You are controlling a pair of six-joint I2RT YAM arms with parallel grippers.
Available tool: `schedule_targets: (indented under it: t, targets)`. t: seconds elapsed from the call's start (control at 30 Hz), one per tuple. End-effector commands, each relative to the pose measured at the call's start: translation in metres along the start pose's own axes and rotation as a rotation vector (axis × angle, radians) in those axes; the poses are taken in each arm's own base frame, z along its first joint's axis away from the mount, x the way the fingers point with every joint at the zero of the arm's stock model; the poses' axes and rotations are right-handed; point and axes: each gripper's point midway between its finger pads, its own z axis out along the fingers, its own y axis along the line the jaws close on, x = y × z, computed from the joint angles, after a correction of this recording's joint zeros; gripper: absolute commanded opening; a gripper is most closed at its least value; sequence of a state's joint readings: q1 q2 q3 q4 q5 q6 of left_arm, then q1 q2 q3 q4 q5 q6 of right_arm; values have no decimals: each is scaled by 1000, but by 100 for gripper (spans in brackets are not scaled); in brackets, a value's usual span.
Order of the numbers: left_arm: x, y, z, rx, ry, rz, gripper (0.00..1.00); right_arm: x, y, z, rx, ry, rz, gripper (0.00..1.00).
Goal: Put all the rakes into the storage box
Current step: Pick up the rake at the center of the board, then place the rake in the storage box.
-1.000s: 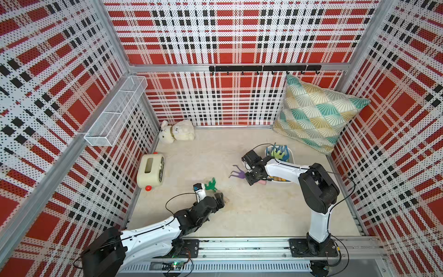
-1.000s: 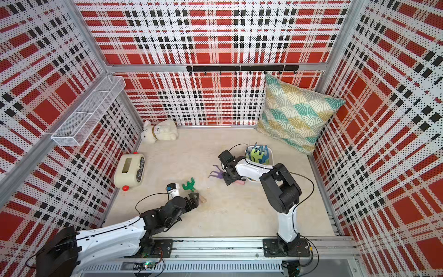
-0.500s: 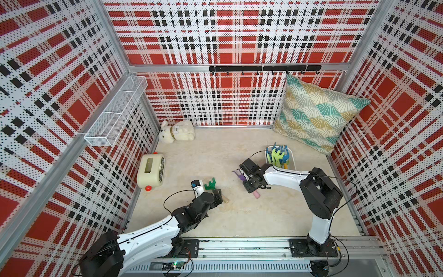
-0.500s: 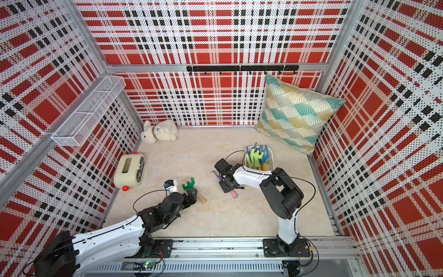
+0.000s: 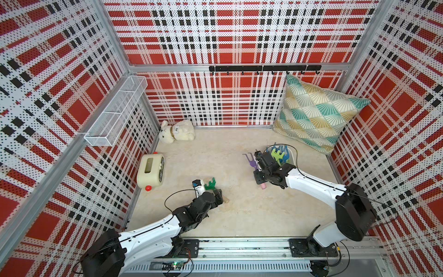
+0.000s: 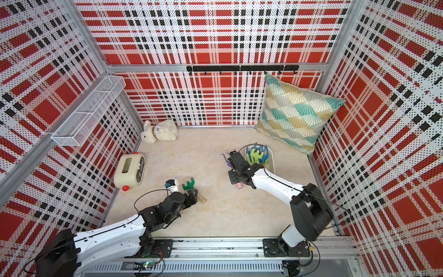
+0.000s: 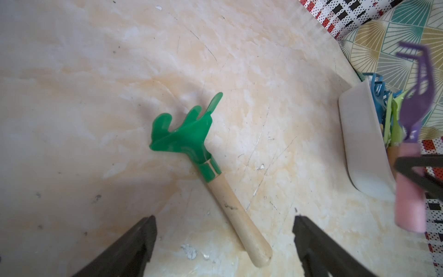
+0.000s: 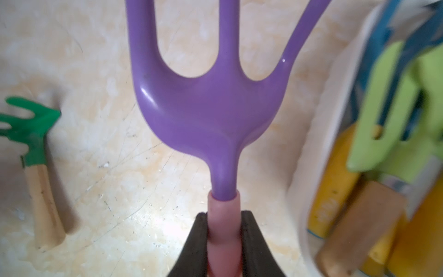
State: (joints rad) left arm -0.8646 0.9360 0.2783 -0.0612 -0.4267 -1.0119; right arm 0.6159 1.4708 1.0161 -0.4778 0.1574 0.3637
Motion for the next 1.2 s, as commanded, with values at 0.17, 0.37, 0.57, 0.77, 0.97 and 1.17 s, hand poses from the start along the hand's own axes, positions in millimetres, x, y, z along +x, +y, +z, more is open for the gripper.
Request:
schedule_targets:
  t: [0.17,0.37,0.57,0.77,0.97,1.17]
  targets:
    - [-5,-18,1,16,-6,6,96,-26,-99,-27,164,-123,201,0]
    - [-3,-21,3,12,2,13,95,-23,-125,-9,253,-74,201,0]
    - [-6,-20,1,1,-6,13,95,-22,-129,12,278,-17,170,0]
    - [-9,-15,1,-8,-10,-4,95,-18,-132,26,294,23,159,17]
    - [-12,-17,1,-18,-9,-4,88,-16,-131,20,286,14,168,58]
    - [-9,-24,7,-25,28,-20,77,-20,-126,0,241,-57,206,78]
